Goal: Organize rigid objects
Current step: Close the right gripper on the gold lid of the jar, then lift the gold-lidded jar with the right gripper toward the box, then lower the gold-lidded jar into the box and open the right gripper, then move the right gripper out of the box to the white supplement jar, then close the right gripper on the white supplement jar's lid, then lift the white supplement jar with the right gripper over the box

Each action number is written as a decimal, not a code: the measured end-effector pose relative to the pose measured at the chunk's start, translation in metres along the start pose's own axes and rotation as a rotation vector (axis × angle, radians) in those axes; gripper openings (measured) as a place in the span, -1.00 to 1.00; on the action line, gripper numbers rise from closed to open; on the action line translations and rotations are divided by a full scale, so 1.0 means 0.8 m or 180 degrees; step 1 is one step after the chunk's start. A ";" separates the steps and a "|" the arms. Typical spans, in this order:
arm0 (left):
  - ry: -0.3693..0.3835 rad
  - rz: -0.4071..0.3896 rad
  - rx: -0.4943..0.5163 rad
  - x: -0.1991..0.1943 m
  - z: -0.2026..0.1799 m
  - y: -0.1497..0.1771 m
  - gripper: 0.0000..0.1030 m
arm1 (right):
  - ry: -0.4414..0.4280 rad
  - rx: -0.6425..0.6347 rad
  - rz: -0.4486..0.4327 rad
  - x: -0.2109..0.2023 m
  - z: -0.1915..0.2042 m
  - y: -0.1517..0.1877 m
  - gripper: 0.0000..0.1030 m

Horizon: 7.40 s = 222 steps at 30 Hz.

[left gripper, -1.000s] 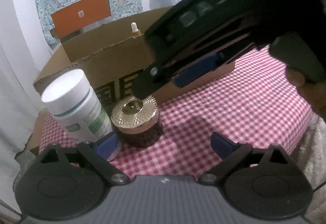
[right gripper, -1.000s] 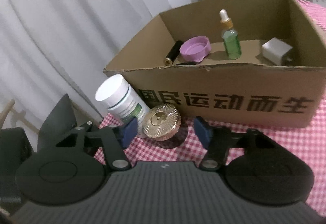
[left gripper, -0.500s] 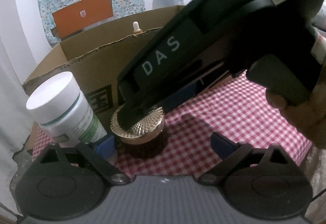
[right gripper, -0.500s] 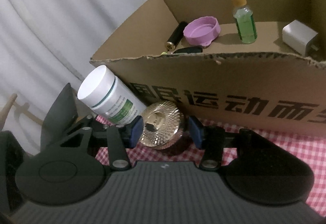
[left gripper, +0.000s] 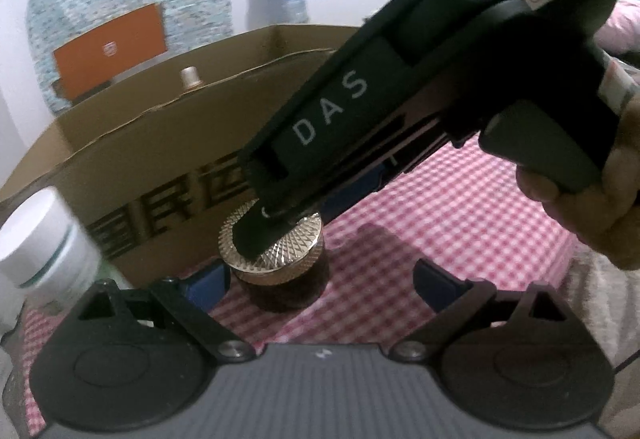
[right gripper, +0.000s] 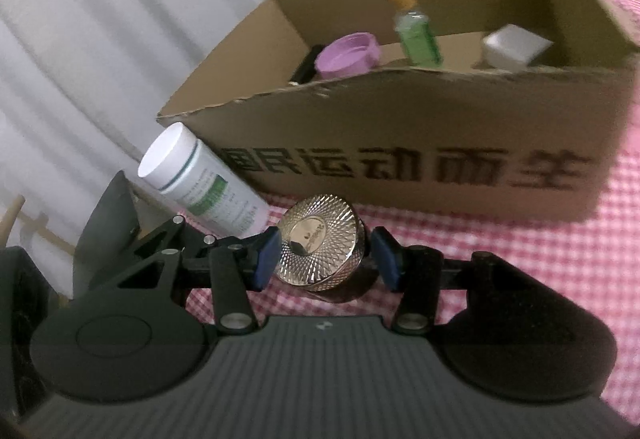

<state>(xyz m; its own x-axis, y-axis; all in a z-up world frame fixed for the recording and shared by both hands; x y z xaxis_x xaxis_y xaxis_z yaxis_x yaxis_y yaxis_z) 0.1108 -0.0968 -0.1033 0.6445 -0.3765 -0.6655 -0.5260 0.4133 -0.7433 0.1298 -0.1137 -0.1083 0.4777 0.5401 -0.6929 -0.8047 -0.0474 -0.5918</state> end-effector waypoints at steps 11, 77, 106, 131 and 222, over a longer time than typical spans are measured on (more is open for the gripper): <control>0.0358 -0.0056 0.0047 0.013 -0.032 -0.015 0.89 | 0.0175 0.0333 -0.0130 -0.047 -0.048 0.025 -0.02; 0.0168 -0.0182 -0.0192 -0.013 -0.016 -0.050 0.11 | 0.0121 0.0677 -0.0315 -0.087 -0.033 0.031 -0.12; -0.0081 0.0295 -0.1410 0.048 0.168 -0.163 0.11 | -0.0019 0.0149 0.0313 0.014 -0.026 -0.202 -0.07; 0.0054 0.0286 -0.1557 0.043 0.165 -0.178 0.53 | -0.0138 0.0215 0.0338 0.033 -0.040 -0.212 0.01; -0.0020 -0.0059 -0.0918 -0.031 0.069 -0.054 0.07 | -0.0119 0.0825 -0.0267 -0.074 0.003 -0.025 -0.15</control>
<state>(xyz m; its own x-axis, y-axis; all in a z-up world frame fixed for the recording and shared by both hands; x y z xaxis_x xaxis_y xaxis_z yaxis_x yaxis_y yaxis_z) 0.1480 -0.0594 -0.0505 0.6584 -0.3762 -0.6519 -0.6497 0.1532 -0.7446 0.1171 -0.1424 -0.0546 0.5370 0.5640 -0.6274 -0.8285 0.2127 -0.5179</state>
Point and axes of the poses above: each gripper's, at about its wrist camera, not at the fingertips, and x roughly the way its jaws point, z to its left, y to its underside, the point moved 6 cm from there along x, roughly the way its jaws point, and after that the axes turned 7 degrees about y, right-handed, at the moved point
